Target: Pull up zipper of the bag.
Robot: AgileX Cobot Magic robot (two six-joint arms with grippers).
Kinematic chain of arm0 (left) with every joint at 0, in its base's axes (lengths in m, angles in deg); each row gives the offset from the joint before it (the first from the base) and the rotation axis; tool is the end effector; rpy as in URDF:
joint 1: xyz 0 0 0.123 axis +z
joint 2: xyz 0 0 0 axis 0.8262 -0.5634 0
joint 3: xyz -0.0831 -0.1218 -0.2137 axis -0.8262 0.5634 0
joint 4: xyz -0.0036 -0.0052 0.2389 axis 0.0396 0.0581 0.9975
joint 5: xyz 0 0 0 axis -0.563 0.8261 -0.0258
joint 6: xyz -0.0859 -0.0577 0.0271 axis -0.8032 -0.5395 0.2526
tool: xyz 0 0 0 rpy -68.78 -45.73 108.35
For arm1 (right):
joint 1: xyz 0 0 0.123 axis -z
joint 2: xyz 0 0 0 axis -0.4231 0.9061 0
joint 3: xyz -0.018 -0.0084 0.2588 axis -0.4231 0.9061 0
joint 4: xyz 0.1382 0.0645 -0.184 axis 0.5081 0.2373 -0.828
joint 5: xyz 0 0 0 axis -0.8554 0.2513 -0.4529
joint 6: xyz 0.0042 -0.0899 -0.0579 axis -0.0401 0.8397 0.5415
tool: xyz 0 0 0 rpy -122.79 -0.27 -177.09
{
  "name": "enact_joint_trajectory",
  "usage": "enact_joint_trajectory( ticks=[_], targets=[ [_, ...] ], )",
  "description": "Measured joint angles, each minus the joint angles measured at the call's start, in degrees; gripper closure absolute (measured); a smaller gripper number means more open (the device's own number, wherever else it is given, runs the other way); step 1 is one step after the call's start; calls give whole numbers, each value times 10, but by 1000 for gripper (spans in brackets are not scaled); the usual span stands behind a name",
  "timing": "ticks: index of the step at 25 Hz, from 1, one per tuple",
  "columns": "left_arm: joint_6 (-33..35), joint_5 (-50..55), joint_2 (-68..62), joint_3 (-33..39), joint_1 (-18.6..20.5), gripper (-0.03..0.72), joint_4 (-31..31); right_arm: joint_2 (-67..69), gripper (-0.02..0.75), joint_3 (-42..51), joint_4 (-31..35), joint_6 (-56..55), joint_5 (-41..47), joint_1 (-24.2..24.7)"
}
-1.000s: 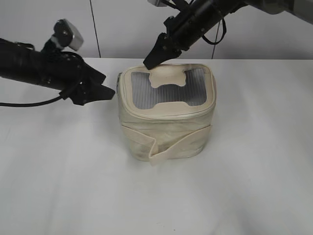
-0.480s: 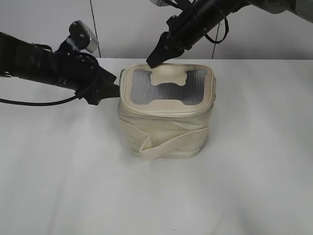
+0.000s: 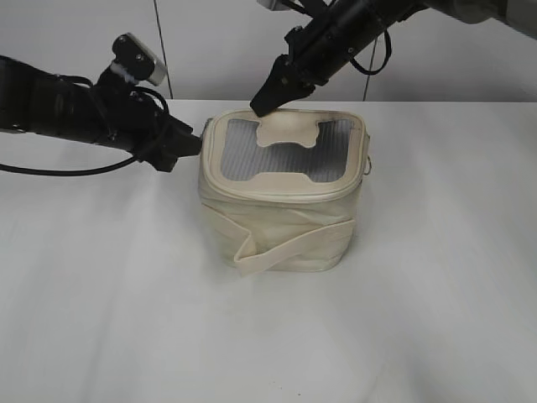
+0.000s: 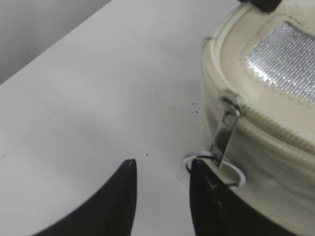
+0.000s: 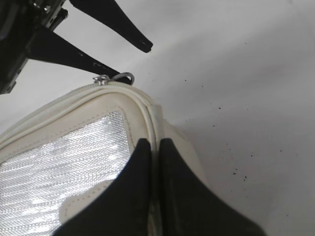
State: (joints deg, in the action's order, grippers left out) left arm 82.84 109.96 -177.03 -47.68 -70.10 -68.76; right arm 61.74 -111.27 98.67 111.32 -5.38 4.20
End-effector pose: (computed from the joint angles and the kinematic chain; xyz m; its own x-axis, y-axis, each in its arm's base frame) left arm 0.3659 -0.1505 0.1346 -0.2390 0.5479 -0.8017 0.8450 0.5241 0.1063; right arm 0.4308 0.2392 0.1849 -0.4290 -0.6214 -0.6556 -0.9028 0.3195 0.2880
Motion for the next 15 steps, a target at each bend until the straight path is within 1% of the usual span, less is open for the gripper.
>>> enact_joint_trajectory(
  ticks=[3, 6, 8, 11, 15],
  targets=[
    [1, 7, 0, 0, 0, 407, 14, 0, 715, 0, 0, 0, 0, 0],
    [1, 9, 0, 0, 0, 406, 56, 0, 716, 0, 0, 0, 0, 0],
    [1, 11, 0, 0, 0, 398, 70, 0, 716, 0, 0, 0, 0, 0],
    [1, 31, 0, 0, 0, 363, 79, 0, 716, 0, 0, 0, 0, 0],
    [1, 43, 0, 0, 1, 341, 80, 0, 716, 0, -1, 0, 0, 0]
  ],
)
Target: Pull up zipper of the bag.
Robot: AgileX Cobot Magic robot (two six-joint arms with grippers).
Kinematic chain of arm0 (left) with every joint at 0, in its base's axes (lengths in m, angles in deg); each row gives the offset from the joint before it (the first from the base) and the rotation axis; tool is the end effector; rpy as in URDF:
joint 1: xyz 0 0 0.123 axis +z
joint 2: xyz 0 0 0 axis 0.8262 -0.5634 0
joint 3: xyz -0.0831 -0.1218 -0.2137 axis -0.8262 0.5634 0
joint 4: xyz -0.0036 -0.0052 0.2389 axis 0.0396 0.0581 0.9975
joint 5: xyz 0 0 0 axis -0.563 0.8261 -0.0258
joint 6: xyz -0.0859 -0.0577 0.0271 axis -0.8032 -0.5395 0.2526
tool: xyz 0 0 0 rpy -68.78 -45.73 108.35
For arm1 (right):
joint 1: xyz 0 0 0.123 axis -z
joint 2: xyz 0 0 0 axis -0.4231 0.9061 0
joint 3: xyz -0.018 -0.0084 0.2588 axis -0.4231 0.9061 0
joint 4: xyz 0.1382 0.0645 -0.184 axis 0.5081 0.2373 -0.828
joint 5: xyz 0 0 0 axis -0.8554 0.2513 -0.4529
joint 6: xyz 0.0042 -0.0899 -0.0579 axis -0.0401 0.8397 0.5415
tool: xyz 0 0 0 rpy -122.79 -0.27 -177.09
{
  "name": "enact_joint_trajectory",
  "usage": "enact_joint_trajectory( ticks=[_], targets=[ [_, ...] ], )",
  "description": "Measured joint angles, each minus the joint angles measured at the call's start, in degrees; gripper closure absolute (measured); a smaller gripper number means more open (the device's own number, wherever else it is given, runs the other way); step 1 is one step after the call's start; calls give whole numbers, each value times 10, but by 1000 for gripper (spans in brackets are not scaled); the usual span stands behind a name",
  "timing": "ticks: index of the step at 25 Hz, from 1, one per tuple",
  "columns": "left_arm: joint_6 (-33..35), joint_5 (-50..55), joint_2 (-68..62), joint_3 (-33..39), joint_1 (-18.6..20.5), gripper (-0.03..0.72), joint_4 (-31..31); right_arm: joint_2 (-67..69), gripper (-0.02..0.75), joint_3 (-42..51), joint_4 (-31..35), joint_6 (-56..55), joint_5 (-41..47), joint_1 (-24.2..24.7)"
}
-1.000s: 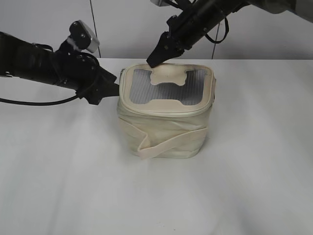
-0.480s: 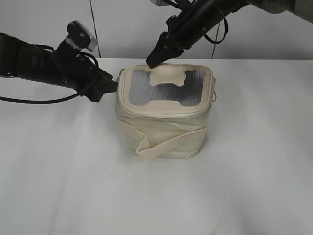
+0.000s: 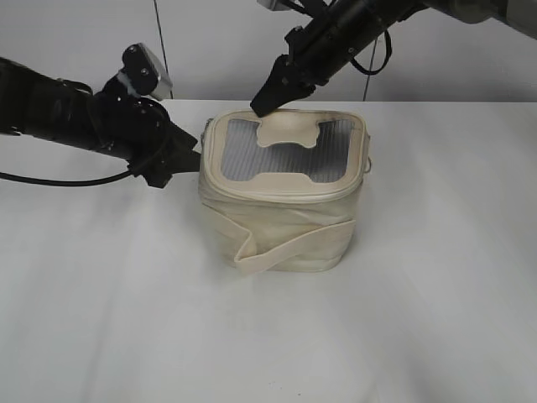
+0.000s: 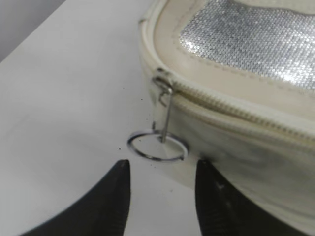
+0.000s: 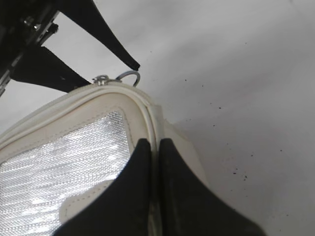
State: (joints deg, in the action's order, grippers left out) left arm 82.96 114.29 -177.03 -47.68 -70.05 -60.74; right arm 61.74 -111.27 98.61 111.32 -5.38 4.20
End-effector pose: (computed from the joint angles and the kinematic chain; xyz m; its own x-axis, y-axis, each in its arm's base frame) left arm 0.3557 -0.1539 0.1314 -0.1436 0.6167 -0.7740 0.9128 0.3846 0.1371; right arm 0.4308 0.2392 0.1849 -0.4287 -0.6221 -0.6552 -0.9029 0.3197 0.2873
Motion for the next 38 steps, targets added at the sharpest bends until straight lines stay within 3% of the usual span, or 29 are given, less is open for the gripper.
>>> enact_joint_trajectory(
  ticks=[3, 9, 21, 23, 27, 29, 32, 38],
  targets=[
    [2, 0, 0, 0, 1, 337, -19, 0, 716, 0, -1, 0, 0, 0],
    [15, -20, 0, 0, 0, 335, -142, 0, 716, 0, 0, -1, 1, 0],
    [32, -80, -1, -5, -28, 338, -87, 0, 717, 0, -1, -2, 1, 0],
    [33, -79, -1, -5, -28, 375, -84, 0, 717, 0, -1, -2, 1, 0],
    [34, -66, -2, -5, -32, 584, -76, 0, 717, 0, -1, -2, 1, 0],
    [34, -63, -4, -5, -33, 652, -75, 0, 717, 0, -1, -2, 1, 0],
    [25, -63, -4, -5, -33, 680, -67, 0, 717, 0, -1, -11, 1, 0],
    [-90, -69, 34, 17, -33, 682, 34, 0, 717, 0, -1, -25, 1, 0]
  ],
)
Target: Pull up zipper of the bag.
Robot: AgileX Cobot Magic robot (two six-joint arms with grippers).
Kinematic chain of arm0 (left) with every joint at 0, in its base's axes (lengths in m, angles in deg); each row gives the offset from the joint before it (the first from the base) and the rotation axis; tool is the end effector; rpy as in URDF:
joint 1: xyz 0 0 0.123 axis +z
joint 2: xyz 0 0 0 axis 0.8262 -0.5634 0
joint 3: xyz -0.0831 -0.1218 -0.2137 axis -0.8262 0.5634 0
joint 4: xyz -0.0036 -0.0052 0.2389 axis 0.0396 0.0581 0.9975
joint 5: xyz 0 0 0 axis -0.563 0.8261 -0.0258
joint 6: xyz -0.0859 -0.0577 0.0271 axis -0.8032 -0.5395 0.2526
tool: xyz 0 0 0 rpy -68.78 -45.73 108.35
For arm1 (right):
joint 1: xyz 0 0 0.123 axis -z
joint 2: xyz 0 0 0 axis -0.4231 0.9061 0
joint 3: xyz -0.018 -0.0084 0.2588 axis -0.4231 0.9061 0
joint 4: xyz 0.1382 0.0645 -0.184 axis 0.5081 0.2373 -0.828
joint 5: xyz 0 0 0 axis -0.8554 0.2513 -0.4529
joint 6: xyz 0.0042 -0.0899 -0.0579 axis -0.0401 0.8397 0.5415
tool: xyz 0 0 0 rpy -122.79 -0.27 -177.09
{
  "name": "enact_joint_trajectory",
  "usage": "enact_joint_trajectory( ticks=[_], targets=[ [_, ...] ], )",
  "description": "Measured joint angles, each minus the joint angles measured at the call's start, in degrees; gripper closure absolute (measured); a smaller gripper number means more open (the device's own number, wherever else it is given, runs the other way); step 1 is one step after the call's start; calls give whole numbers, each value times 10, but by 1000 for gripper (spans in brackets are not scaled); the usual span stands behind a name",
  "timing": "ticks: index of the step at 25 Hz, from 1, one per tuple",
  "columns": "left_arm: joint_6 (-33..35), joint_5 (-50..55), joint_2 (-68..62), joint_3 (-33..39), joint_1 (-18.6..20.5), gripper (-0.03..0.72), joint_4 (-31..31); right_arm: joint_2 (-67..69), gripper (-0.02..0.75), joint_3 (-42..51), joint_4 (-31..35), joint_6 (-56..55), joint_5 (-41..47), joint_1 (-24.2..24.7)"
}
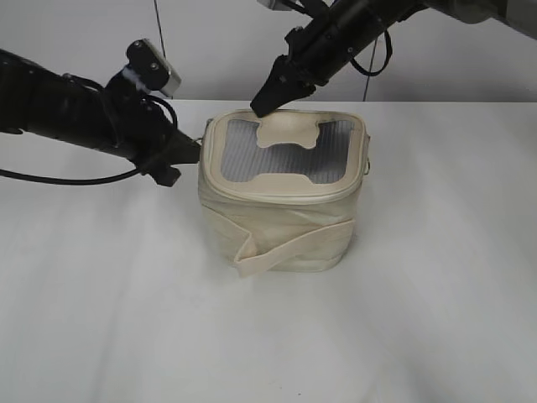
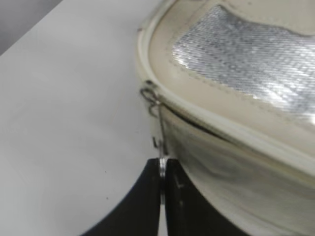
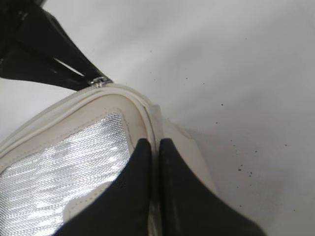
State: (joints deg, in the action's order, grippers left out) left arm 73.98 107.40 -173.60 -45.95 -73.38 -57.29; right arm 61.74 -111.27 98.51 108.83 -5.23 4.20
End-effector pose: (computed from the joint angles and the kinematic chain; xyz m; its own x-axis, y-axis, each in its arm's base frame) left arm 0.3465 -0.1625 0.1409 -0.2149 0.6331 -0.7436 0.8783 0.4582 0.1363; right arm 0.4306 0.2390 0.1847 -0.4671 -0.6099 -0.6402 -0.8838 0.3453 0.3158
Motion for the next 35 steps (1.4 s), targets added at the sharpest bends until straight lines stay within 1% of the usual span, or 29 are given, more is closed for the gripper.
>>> enact_joint_trajectory(
  ticks=[5, 13, 16, 17, 19, 22, 25, 27, 29, 30, 32, 34, 35],
  targets=[
    [-30, -5, 70, 63, -2, 682, 13, 0, 717, 0, 1, -6, 1, -1],
    [-41, -8, 147, 165, -3, 682, 8, 0, 717, 0, 3, -13, 2, -1],
    [-47, 5, 165, 199, -17, 682, 2, 0, 717, 0, 5, -17, 3, -1],
    [-47, 11, 169, 209, -29, 682, 2, 0, 717, 0, 5, -18, 3, -1],
    [-49, 15, 174, 217, -66, 682, -5, 0, 717, 0, 5, -18, 3, -1],
    [-49, -13, 174, 217, -153, 682, -36, 0, 717, 0, 5, -19, 3, -1],
    [-51, -64, 173, 211, -226, 677, -77, 0, 717, 0, 8, -20, 6, -2],
    [-54, -87, 172, 208, -249, 676, -107, 0, 717, 0, 7, -20, 6, -3],
    [-66, -99, 172, 208, -253, 662, -127, 0, 702, 0, 6, -21, 6, -4],
    [-71, -99, 172, 208, -253, 634, -129, 0, 671, 0, 6, -27, 6, -2],
    [-79, -90, 172, 208, -245, 529, -129, -1, 561, 0, 6, -45, 6, 3],
    [-93, -73, 175, 208, -233, 368, -128, -6, 420, 0, -2, -70, 6, 11],
    [-109, -64, 180, 208, -226, 294, -123, -11, 374, 0, -13, -88, 6, 18]
  ],
)
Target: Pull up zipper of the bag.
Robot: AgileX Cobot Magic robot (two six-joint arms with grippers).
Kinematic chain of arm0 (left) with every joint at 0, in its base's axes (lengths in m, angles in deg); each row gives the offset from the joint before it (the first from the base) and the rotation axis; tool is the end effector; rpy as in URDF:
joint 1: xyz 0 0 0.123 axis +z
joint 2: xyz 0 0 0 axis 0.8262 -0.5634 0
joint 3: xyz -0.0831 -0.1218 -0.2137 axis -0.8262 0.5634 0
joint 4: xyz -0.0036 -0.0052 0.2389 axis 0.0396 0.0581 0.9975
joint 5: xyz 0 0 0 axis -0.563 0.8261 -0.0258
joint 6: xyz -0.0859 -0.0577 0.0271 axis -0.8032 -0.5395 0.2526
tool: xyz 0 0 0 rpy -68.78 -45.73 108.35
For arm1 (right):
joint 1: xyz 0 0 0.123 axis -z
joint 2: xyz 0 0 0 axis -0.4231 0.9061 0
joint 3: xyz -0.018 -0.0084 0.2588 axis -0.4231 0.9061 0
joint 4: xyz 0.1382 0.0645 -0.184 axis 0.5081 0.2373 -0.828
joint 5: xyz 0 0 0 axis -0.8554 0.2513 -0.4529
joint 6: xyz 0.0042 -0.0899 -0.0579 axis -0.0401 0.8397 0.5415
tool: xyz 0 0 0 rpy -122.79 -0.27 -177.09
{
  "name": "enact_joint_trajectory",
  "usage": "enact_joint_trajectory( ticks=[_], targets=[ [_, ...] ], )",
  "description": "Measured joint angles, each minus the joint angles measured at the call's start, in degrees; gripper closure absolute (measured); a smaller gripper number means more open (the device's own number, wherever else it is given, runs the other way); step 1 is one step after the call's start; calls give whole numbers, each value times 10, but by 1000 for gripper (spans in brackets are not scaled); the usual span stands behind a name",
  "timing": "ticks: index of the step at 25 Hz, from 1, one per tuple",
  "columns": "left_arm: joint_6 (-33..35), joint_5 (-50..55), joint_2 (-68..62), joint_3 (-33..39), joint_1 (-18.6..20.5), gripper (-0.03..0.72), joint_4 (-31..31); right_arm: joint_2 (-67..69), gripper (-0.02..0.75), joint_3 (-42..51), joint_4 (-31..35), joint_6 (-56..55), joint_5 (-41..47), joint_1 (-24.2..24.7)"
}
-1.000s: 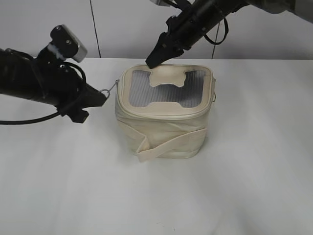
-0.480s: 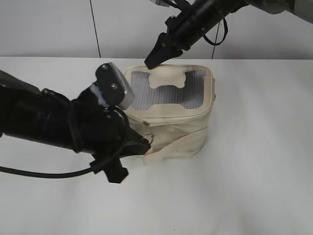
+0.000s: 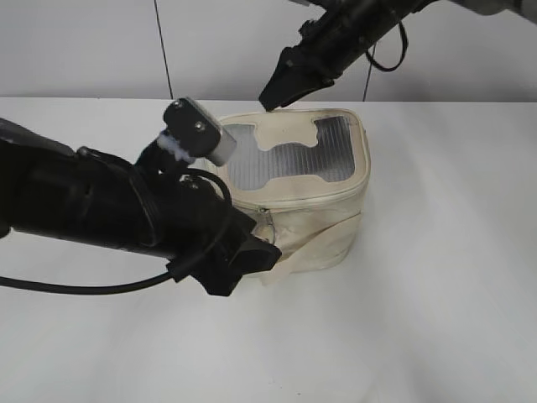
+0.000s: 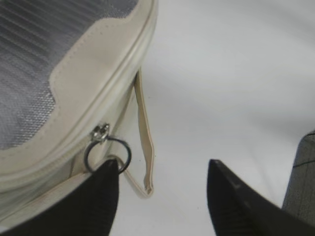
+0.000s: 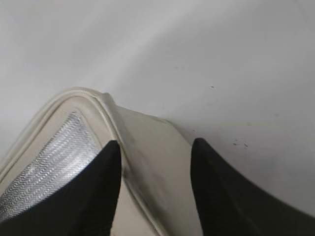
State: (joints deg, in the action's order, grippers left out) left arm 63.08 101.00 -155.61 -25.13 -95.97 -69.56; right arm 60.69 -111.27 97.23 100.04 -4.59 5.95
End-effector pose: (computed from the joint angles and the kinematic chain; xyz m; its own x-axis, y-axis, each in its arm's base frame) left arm 0.2056 -0.2263 0.1592 -0.3414 0.5563 -0.7576 0.9010 0.4233 -0.0952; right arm 0.4357 0.2237 0.1919 -0.5980 -0.5474 -0.5855 -0.7996 0.4575 0.3889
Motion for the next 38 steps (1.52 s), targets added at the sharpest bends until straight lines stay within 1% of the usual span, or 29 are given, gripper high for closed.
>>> enact_joint_trajectory(
  ticks=[1, 2, 3, 5, 6, 8, 10, 11, 12, 13, 16, 18, 19, 21, 22, 23, 25, 27, 29, 34, 36, 37, 38],
  targets=[
    [-25, 6, 9, 0, 7, 246, 14, -7, 354, 0, -14, -21, 0, 7],
    [-60, 10, 20, 1, 13, 210, 40, -15, 347, 0, -24, -42, 0, 14],
    [-94, 12, 36, 1, 21, 191, 76, -22, 350, 0, -32, -58, 0, 24],
    [-175, 19, 69, 1, 46, 185, 141, -38, 365, 0, -38, -89, 0, 47],
    [-196, 26, 87, 0, 67, 190, 163, -47, 374, 1, -38, -98, 0, 58],
    [-222, 58, 105, -17, 124, 215, 184, -71, 390, 26, -24, -106, -2, 88],
    [-230, 116, 95, -58, 179, 239, 191, -105, 409, 80, 7, -96, -4, 117],
    [-232, 141, 80, -90, 202, 244, 193, -127, 414, 125, 27, -80, -7, 133],
    [-234, 158, 63, -126, 216, 248, 194, -152, 419, 181, 44, -59, -20, 147],
    [-235, 175, 39, -159, 223, 250, 197, -180, 422, 234, 62, -35, -39, 159],
    [-238, 237, -49, -290, 225, 251, 200, -264, 423, 448, 131, 101, -144, 180],
    [-250, 284, -119, -376, 219, 242, 201, -308, 423, 568, 199, 212, -204, 182],
    [-258, 304, -154, -424, 216, 236, 203, -326, 423, 621, 231, 272, -234, 182],
    [-285, 348, -216, -510, 211, 227, 215, -342, 423, 695, 313, 375, -273, 180],
    [-302, 366, -247, -554, 206, 225, 230, -344, 423, 721, 351, 426, -286, 180],
    [-320, 378, -271, -593, 202, 224, 248, -344, 417, 738, 378, 471, -295, 180],
    [-352, 406, -318, -654, 189, 224, 305, -344, 389, 751, 421, 530, -303, 180],
    [-388, 419, -353, -703, 175, 224, 353, -344, 353, 752, 441, 565, -304, 180],
    [-407, 425, -381, -729, 164, 223, 380, -344, 335, 752, 451, 585, -307, 180],
    [-420, 426, -414, -739, 154, 223, 398, -328, 325, 752, 454, 606, -317, 180],
    [-422, 426, -418, -740, 154, 236, 405, -316, 325, 752, 454, 611, -317, 180],
    [-424, 426, -419, -741, 154, 265, 407, -309, 325, 752, 455, 614, -315, 180],
    [-426, 426, -419, -741, 154, 323, 408, -303, 325, 752, 456, 620, -312, 180]
  ],
)
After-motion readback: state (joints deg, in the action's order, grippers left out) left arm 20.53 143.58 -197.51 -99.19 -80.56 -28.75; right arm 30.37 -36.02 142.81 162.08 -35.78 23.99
